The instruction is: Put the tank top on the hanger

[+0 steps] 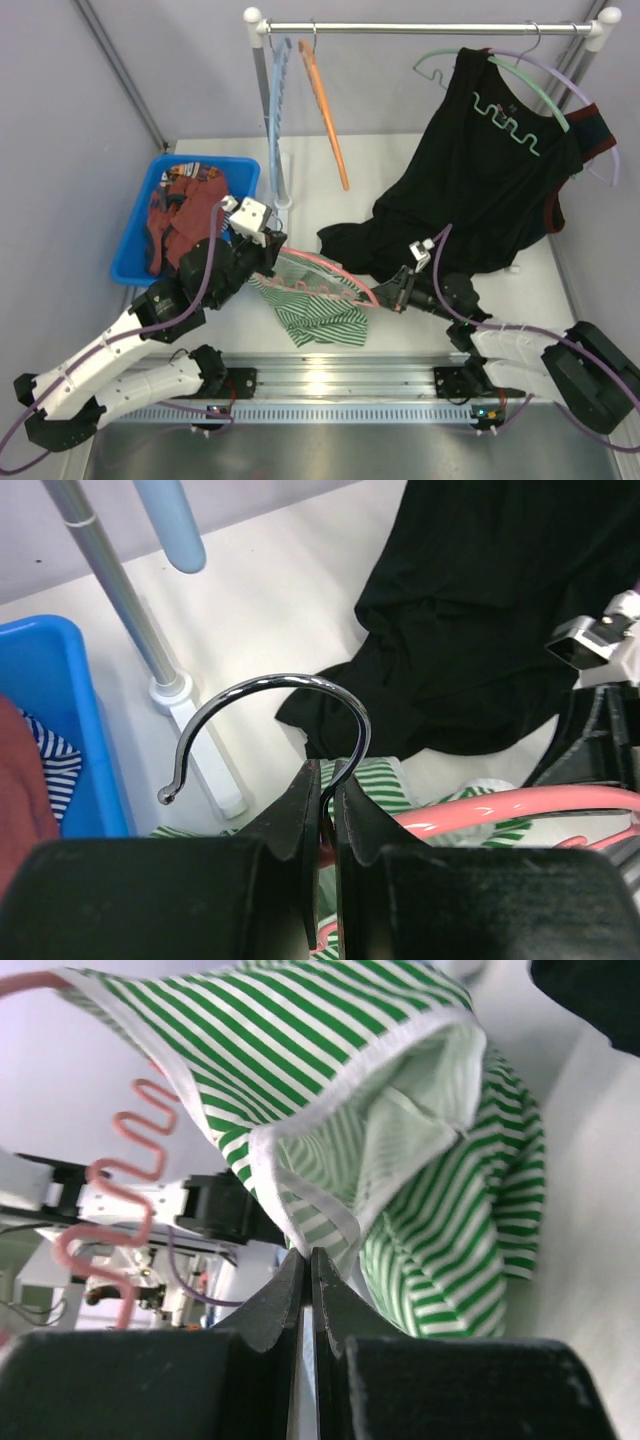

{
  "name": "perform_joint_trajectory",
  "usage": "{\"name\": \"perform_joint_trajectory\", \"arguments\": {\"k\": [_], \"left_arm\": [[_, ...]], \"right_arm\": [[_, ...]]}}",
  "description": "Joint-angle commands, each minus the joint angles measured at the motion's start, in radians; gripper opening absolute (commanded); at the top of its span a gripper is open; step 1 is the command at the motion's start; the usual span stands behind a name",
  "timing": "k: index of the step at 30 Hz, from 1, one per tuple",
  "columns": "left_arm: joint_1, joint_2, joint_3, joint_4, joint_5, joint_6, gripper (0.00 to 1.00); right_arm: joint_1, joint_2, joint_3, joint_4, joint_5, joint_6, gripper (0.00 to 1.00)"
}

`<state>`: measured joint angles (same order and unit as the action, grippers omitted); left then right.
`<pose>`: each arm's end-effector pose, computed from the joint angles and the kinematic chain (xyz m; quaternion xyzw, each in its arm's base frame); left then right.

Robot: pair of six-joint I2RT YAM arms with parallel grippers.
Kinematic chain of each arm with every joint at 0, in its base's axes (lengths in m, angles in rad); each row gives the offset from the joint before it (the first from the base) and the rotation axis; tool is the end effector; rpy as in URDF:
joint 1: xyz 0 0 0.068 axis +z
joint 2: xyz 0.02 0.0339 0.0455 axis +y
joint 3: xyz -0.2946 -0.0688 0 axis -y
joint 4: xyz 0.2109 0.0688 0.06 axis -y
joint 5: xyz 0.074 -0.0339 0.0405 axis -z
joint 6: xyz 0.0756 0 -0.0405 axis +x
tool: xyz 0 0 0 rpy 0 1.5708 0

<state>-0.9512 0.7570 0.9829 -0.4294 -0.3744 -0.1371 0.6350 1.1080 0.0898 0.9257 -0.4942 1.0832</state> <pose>0.1034 -0.0974 0.3924 0.1936 0.7460 -0.1978 0.6057 0.1319 0.1417 0.2161 -0.0014 0.7353 0.6127 0.2897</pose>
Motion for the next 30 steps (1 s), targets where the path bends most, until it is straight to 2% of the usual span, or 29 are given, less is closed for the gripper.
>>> {"name": "perform_joint_trajectory", "arguments": {"k": [1,13,23,30], "left_arm": [[-0.004,-0.019,0.020,0.093,-0.090,-0.006,0.00],[-0.004,-0.042,-0.001,0.146,-0.190,0.013,0.00],[-0.004,-0.053,-0.015,0.152,-0.225,0.030,0.00],[-0.004,-0.065,-0.033,0.161,-0.242,0.037,0.00]], "right_arm": [[-0.040,-0.095,-0.028,0.151,-0.059,0.060,0.00],[-0.150,-0.396,-0.050,-0.031,-0.138,0.122,0.00],[-0.230,-0.416,-0.075,0.036,-0.201,0.208,0.00],[-0.251,-0.412,-0.007,0.030,-0.222,0.238,0.00]]}}
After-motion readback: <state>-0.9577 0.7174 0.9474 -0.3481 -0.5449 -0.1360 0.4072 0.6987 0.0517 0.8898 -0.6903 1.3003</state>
